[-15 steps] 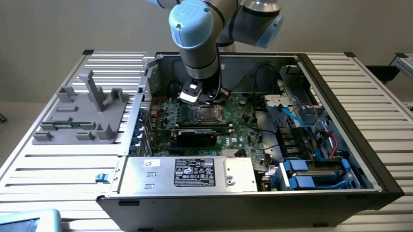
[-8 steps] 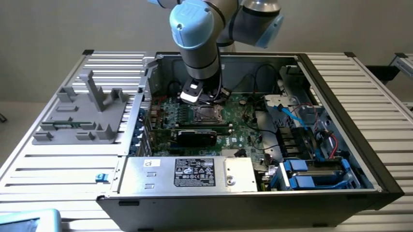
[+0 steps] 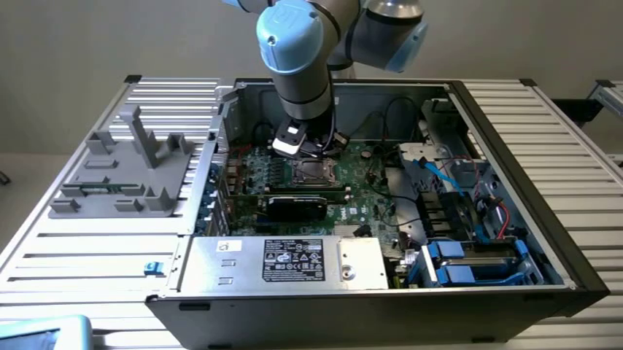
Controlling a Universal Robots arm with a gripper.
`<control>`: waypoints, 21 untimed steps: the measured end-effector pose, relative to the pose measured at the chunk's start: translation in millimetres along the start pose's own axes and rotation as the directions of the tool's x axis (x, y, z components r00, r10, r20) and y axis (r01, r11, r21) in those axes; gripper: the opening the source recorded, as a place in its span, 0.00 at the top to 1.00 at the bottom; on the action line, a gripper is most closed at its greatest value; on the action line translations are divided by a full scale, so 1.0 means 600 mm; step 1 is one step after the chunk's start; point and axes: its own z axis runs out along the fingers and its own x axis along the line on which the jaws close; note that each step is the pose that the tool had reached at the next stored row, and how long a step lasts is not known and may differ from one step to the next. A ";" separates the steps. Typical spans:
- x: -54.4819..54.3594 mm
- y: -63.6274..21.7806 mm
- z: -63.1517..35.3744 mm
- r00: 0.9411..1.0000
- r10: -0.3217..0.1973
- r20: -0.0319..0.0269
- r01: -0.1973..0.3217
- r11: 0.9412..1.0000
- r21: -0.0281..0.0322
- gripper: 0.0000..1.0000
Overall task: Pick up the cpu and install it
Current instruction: 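Install the first cpu locking lever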
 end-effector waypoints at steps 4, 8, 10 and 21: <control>0.000 0.000 0.000 1.000 0.002 -0.001 -0.002 1.000 0.000 0.88; 0.001 0.000 0.000 1.000 0.004 -0.002 -0.004 1.000 0.000 0.88; 0.001 0.000 0.000 1.000 0.004 -0.002 -0.004 1.000 0.000 0.88; 0.001 -0.001 0.000 1.000 0.003 -0.005 -0.003 1.000 0.005 0.88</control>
